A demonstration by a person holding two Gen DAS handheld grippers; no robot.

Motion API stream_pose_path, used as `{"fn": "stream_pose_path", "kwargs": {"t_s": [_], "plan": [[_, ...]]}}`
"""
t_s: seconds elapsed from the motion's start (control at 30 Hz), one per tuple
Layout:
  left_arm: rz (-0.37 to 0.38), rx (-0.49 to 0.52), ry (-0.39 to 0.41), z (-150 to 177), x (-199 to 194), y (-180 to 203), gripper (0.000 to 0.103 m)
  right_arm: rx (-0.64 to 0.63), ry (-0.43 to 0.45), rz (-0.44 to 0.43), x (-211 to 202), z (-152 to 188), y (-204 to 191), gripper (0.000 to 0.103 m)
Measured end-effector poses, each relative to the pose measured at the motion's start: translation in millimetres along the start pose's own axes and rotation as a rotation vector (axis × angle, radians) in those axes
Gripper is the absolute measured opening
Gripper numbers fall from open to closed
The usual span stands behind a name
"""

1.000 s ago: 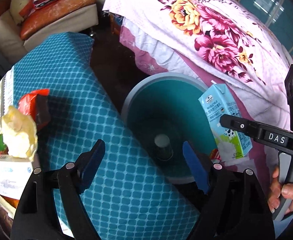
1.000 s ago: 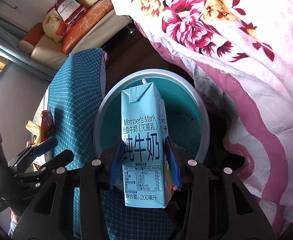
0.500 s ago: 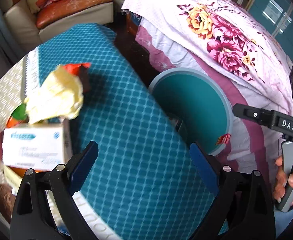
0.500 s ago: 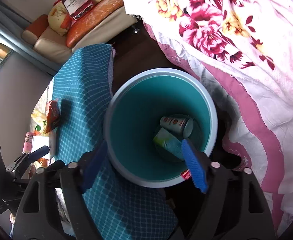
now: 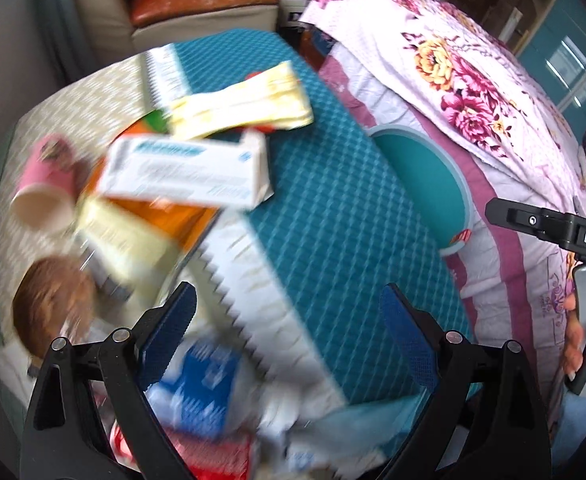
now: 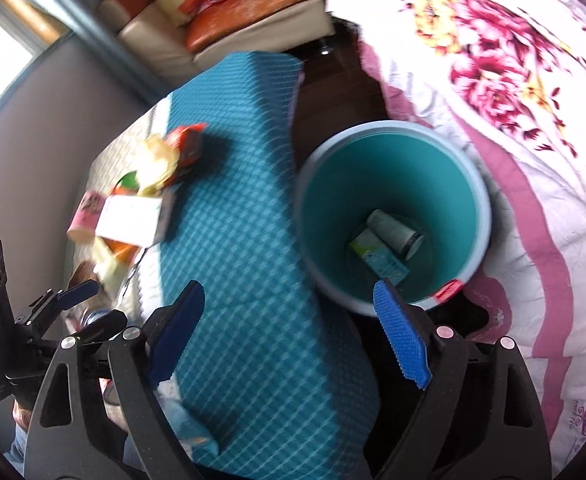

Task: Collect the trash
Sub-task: 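Move both tools back to the trash pile on the table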

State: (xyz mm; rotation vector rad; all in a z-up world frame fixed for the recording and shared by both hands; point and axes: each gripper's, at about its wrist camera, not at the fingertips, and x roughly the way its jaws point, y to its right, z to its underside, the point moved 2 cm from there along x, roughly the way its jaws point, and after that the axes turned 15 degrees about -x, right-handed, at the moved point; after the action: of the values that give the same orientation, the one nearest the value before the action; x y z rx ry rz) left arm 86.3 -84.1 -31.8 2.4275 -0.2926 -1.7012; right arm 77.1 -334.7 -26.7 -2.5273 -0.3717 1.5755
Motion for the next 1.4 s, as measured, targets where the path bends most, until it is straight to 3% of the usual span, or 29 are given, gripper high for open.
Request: {"fn": "stream_pose_path", "kwargs": {"t_s": [0.4, 0.63, 0.83, 1.17, 1.2, 1.3, 1.4], "plan": [[0.03, -0.255, -0.014, 65.2, -45.8, -90.1, 0.093, -0.2, -0.076, -0.066, 13.6, 15.3, -90.8, 0.082], [0.073, -0.441, -0.036, 96.7, -38.9, -113.7, 0.093, -0.221, -0.107, -0.132, 24.1, 34.7, -110.7, 0.082], [0.09, -0.55, -0.043, 93.4, -27.6, -121.0, 0.093, -0.23, -0.117, -0.166, 30.2, 37.6, -116.1, 0.082], [0.019, -0.497, -0.065, 84.6, 2.0, -108.7, 0.093, -0.227, -0.138, -0.178, 37.2, 27.3, -118.0, 0.082], [0.019, -0.487, -0.063, 84.4, 2.9, -110.2, 0.089, -0.233, -0.143, -0.177, 38.5, 25.4, -120.7, 0.082], [-0.007, -0.39, -0.032, 85.4, -2.7, -110.9, 0.082, -0.267, -0.157, -0.178, 42.6, 18.8, -132.8, 0.082], [0.033, -0.326, -0.016, 88.4, -10.8, -118.4, 0.079, -0.32, -0.175, -0.175, 48.7, 9.6, -152.2, 0.082]]}}
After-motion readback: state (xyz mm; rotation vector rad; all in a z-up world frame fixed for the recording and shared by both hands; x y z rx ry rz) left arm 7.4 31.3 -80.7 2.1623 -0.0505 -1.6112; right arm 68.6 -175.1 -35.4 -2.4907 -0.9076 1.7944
